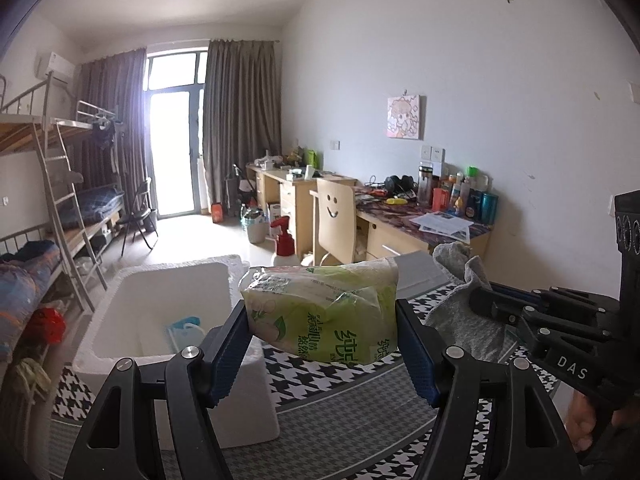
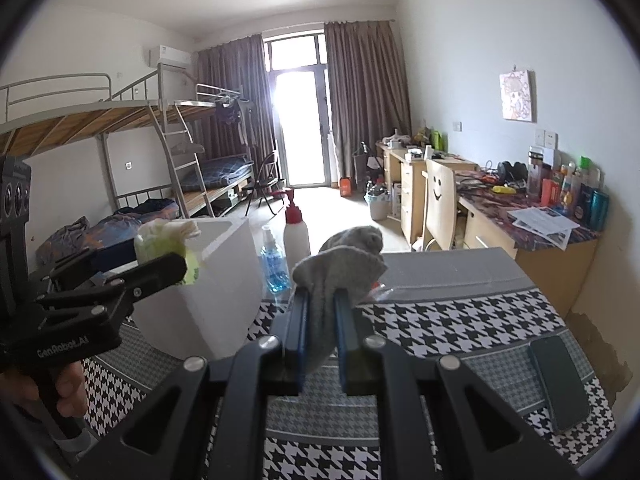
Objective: Organize soft objects
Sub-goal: 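Lift and carry the packet and sock with both tools over the foam box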
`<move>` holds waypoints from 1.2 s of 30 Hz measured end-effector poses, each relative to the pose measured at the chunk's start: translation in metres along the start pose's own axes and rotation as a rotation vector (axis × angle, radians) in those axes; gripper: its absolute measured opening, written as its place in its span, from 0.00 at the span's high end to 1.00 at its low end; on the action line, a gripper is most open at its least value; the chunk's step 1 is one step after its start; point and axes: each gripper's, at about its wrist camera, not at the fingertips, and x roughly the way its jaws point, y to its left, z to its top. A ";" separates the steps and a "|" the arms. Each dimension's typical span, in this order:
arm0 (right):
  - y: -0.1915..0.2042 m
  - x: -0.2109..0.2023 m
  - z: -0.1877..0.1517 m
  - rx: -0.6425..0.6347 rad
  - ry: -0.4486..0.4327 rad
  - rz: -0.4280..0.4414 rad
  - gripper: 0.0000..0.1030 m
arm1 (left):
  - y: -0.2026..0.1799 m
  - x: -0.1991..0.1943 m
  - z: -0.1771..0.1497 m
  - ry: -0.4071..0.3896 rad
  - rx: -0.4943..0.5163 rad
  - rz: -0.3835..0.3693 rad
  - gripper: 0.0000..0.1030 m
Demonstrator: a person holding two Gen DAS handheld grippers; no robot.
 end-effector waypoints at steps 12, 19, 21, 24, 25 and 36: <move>0.019 0.005 0.017 -0.033 -0.019 0.031 0.85 | 0.019 -0.005 0.016 -0.030 -0.008 0.069 0.31; 0.029 0.014 0.026 -0.047 -0.023 0.056 0.85 | 0.032 -0.004 0.019 -0.035 -0.017 0.110 0.31; 0.033 0.017 0.029 -0.053 -0.023 0.066 0.85 | 0.037 -0.003 0.020 -0.034 -0.021 0.128 0.31; 0.038 0.021 0.033 -0.061 -0.025 0.079 0.85 | 0.043 -0.003 0.022 -0.032 -0.027 0.152 0.31; 0.041 0.023 0.035 -0.062 -0.026 0.084 0.85 | 0.045 -0.002 0.023 -0.033 -0.029 0.158 0.31; 0.061 0.047 0.047 -0.082 -0.012 0.111 0.85 | 0.066 -0.001 0.028 -0.032 -0.040 0.220 0.31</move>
